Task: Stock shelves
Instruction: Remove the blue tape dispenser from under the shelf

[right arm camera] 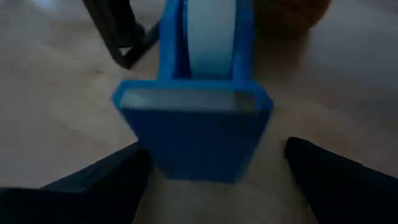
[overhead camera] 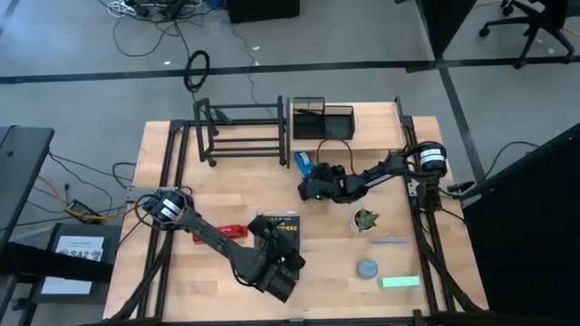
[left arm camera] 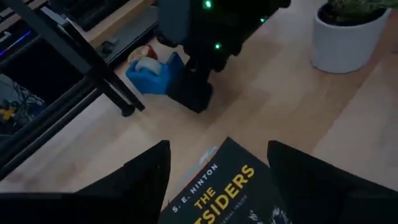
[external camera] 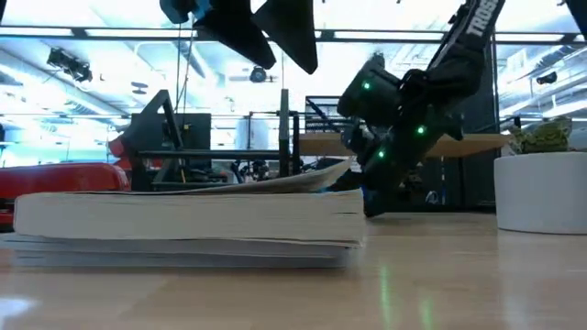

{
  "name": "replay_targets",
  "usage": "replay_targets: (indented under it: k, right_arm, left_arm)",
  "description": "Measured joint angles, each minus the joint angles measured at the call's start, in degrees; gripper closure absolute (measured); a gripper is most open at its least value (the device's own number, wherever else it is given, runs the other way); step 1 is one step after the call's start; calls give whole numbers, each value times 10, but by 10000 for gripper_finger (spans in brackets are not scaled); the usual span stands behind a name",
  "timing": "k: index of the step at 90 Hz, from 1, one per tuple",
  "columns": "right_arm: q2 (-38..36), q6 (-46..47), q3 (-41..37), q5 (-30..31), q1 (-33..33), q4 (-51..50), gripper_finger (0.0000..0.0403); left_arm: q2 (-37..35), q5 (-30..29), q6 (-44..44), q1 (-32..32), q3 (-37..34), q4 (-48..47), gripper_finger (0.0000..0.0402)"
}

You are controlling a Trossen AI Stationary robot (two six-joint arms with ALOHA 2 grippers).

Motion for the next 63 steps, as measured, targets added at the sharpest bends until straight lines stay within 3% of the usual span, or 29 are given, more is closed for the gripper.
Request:
replay_targets:
  k: [17, 39, 63]
  right_arm:
    - [0, -29, 0, -26, -11, 21, 83]
    - [-4, -33, 0, -29, -8, 13, 227]
    - [-89, -32, -1, -38, 48, -170, 229]
  left_arm:
    - [0, 0, 0, 0, 0, 0, 154]
    - [0, 9, -2, 0, 0, 3, 154]
    - [1, 6, 8, -2, 72, -28, 154]
